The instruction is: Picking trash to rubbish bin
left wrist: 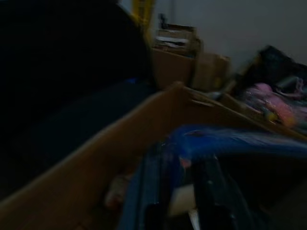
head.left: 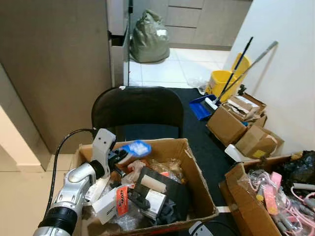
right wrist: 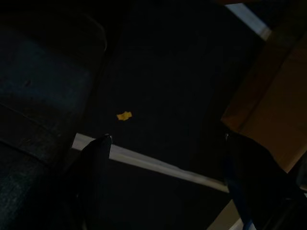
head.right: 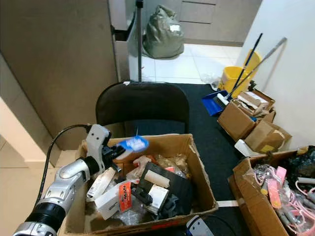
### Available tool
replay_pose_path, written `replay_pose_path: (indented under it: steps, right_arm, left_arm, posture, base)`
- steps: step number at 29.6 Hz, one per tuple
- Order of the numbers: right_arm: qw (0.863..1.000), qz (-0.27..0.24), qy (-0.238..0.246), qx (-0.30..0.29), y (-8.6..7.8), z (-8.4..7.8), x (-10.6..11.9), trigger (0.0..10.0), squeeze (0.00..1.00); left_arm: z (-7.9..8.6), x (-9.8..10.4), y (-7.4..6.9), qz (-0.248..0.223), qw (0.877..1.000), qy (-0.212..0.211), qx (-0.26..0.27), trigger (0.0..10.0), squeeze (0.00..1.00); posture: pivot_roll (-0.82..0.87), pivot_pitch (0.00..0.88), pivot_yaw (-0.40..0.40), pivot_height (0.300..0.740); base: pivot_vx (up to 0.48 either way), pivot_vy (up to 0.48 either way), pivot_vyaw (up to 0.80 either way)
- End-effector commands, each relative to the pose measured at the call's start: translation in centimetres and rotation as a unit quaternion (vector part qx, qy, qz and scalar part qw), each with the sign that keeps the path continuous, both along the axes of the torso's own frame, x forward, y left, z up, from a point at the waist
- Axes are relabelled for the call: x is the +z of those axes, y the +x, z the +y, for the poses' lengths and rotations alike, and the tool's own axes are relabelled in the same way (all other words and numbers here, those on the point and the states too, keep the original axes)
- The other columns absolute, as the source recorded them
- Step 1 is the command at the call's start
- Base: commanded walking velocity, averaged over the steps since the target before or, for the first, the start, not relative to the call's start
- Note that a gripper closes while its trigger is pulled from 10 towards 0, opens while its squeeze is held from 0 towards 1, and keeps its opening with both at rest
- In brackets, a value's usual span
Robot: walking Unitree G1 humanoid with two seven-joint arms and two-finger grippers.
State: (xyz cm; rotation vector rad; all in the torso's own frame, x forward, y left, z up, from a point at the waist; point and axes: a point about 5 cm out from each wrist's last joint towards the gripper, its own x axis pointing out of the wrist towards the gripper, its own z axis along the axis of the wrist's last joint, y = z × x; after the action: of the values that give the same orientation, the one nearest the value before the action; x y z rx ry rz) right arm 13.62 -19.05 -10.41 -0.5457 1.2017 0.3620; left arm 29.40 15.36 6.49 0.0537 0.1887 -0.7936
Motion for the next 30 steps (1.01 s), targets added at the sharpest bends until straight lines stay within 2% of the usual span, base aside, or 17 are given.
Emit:
replay_pose_path:
  steps: [1,4,7,13,14,15,24,30]
  right_arm:
    - [1.0,0.005,-0.003,0.004,-0.3,0.0,-0.1,10.0,0.0]
    - [1.0,0.003,-0.002,0.005,-0.2,0.1,-0.1,10.0,0.0]
    - [1.0,0.002,-0.001,0.005,-0.1,0.2,-0.1,10.0,0.0]
    - [1.0,0.004,0.0,0.002,-0.1,0.2,-0.1,10.0,0.0]
    - [1.0,0.005,0.0,0.001,-0.1,0.2,-0.1,10.0,0.0]
    - [1.0,0.005,0.0,0.001,-0.2,0.2,-0.1,10.0,0.0]
    - [1.0,0.006,0.001,-0.004,-0.3,0.1,-0.1,10.0,0.0]
    - [1.0,0.006,0.002,-0.007,-0.4,0.1,-0.1,10.0,0.0]
  left_arm:
    - [-0.3,-1.0,-0.9,0.026,0.999,0.014,-0.025,10.0,1.0]
    - [-0.7,-1.5,-1.4,0.039,0.998,0.022,-0.038,10.0,1.0]
    - [-0.5,-1.6,-1.4,0.042,0.998,0.028,-0.029,10.0,1.0]
    - [-0.1,-1.2,-0.6,0.027,0.999,0.041,0.015,10.0,1.0]
    - [0.0,-1.3,-0.4,0.028,0.998,0.044,0.028,10.0,0.93]
    - [0.0,-1.3,-0.3,0.029,0.998,0.044,0.034,10.0,0.0]
    - [-1.1,-1.7,-0.2,0.028,0.997,0.058,0.048,10.0,0.0]
    - [-1.6,-2.1,-0.1,0.028,0.996,0.063,0.059,10.0,0.0]
  posture:
    - [0.2,0.0,-0.069,0.74]
    - [0.2,0.0,-0.065,0.74]
    - [0.2,0.0,-0.063,0.74]
    - [0.19,0.0,-0.056,0.74]
    - [0.19,0.0,-0.056,0.74]
    - [0.19,0.0,-0.056,0.74]
    - [0.19,0.0,-0.053,0.74]
    - [0.18,0.0,-0.047,0.74]
  base:
    - [0.0,0.0,0.0]
    - [0.0,0.0,0.0]
    - [0.0,0.0,0.0]
    - [0.0,0.0,0.0]
    - [0.0,0.0,0.0]
    - [0.0,0.0,0.0]
    - [0.0,0.0,0.0]
    - [-0.255,0.0,0.0]
